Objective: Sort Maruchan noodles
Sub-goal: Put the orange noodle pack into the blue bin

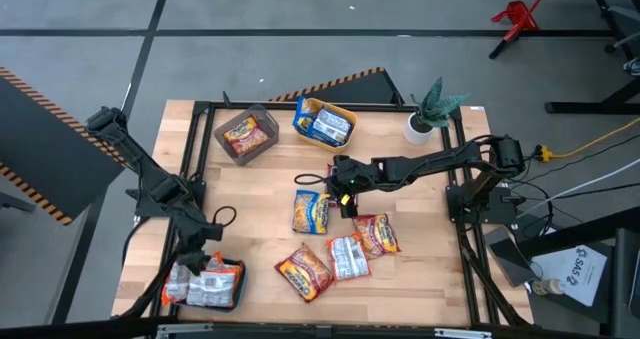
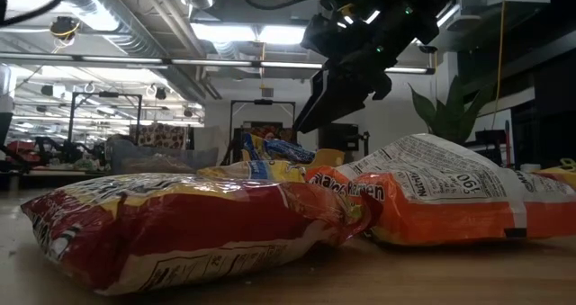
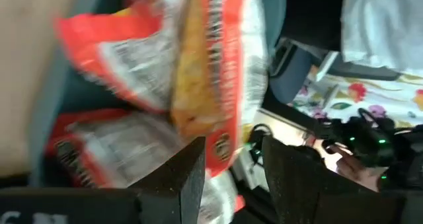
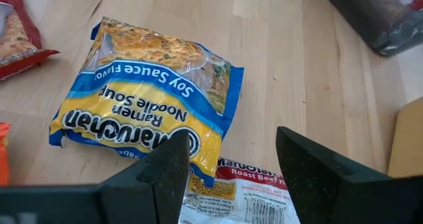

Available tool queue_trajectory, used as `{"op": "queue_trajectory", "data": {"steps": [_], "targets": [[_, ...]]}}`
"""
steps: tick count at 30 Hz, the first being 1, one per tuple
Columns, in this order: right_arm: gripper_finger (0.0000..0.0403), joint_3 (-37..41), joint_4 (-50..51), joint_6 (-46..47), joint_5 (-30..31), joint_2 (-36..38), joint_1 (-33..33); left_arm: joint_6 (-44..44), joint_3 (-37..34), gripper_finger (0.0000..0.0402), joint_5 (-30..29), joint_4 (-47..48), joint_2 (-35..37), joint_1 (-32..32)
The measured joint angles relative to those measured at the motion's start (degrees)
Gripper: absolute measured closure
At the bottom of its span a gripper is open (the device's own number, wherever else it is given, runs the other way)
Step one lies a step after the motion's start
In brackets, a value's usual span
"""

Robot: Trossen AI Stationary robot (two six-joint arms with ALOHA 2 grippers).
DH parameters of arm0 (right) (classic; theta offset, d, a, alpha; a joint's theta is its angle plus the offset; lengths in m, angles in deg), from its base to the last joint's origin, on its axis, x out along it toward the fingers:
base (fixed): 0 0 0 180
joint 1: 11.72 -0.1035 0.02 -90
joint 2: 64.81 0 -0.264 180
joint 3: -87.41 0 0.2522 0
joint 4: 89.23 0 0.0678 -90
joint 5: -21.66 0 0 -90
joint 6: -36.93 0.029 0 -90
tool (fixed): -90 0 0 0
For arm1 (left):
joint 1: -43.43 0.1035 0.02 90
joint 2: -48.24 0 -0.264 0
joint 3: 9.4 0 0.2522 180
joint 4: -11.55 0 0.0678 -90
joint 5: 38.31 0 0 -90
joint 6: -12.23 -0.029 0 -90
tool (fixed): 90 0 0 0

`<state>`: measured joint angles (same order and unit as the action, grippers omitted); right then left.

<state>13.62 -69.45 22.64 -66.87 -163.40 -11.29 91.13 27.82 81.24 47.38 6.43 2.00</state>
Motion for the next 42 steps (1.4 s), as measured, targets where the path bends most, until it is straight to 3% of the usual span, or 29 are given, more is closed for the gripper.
{"op": "queue_trajectory", "data": {"steps": [7,10,15,22,29,34,42], "targets": [[0.0191,0.00,0.01,0.07,-0.01,0.00,0.00,-3.26,0.00,0.0258,-0.72,2.52,1.26,4.94],[0.0191,0.00,0.02,0.07,0.00,0.00,0.00,-4.03,0.00,0.0258,-4.29,2.50,2.43,6.89],[0.0191,0.00,0.07,0.41,-0.02,0.00,0.00,-0.74,1.87,0.0259,-11.81,-5.78,6.81,8.38],[0.0191,0.00,0.08,1.15,-0.50,0.00,0.00,1.04,4.76,0.0282,-4.24,-5.54,1.56,4.73],[0.0191,0.36,0.03,2.67,-0.52,0.00,-0.02,-4.75,4.76,0.0331,0.98,-12.82,-7.64,0.61],[0.0191,1.48,0.08,2.69,-0.50,0.00,0.00,-7.90,4.76,0.0363,0.63,-15.04,-12.05,-0.94],[0.0191,2.54,0.11,3.98,-0.46,0.00,-0.02,-17.29,4.76,0.0399,-1.09,-10.60,-15.98,-1.16]]}}
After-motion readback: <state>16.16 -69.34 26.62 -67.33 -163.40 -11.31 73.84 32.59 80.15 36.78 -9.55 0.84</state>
